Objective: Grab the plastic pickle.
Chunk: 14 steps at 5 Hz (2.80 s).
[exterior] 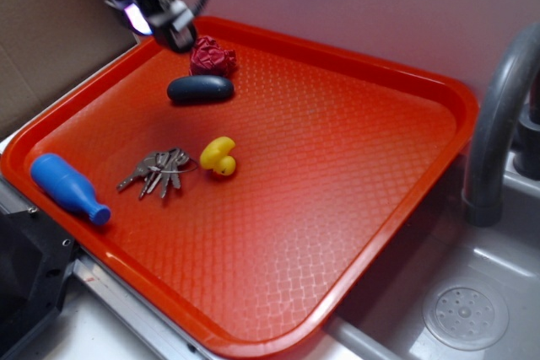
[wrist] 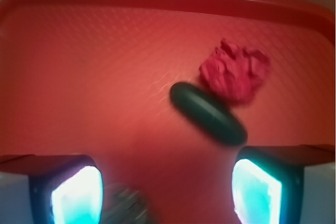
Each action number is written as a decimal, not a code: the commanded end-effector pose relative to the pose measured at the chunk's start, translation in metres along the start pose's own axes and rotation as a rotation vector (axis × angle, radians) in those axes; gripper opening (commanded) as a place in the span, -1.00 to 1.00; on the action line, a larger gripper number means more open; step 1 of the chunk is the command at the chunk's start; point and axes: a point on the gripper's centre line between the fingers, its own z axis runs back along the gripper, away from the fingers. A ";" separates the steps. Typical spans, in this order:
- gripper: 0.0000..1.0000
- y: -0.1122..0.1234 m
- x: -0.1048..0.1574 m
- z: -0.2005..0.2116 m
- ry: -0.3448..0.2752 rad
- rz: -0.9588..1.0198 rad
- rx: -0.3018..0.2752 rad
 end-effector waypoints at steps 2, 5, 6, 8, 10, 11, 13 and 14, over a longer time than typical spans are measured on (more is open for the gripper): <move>1.00 -0.005 0.019 -0.044 -0.019 -0.207 0.208; 1.00 -0.008 0.018 -0.066 0.021 -0.234 0.238; -1.00 -0.011 0.015 -0.075 0.045 -0.243 0.264; -1.00 -0.002 0.018 -0.060 0.024 -0.151 0.227; -1.00 0.005 0.007 0.028 -0.075 0.052 0.242; -1.00 0.001 0.001 0.077 -0.067 0.231 0.256; -1.00 -0.038 0.007 0.149 0.129 0.385 0.111; -1.00 -0.058 -0.008 0.156 0.161 0.602 0.275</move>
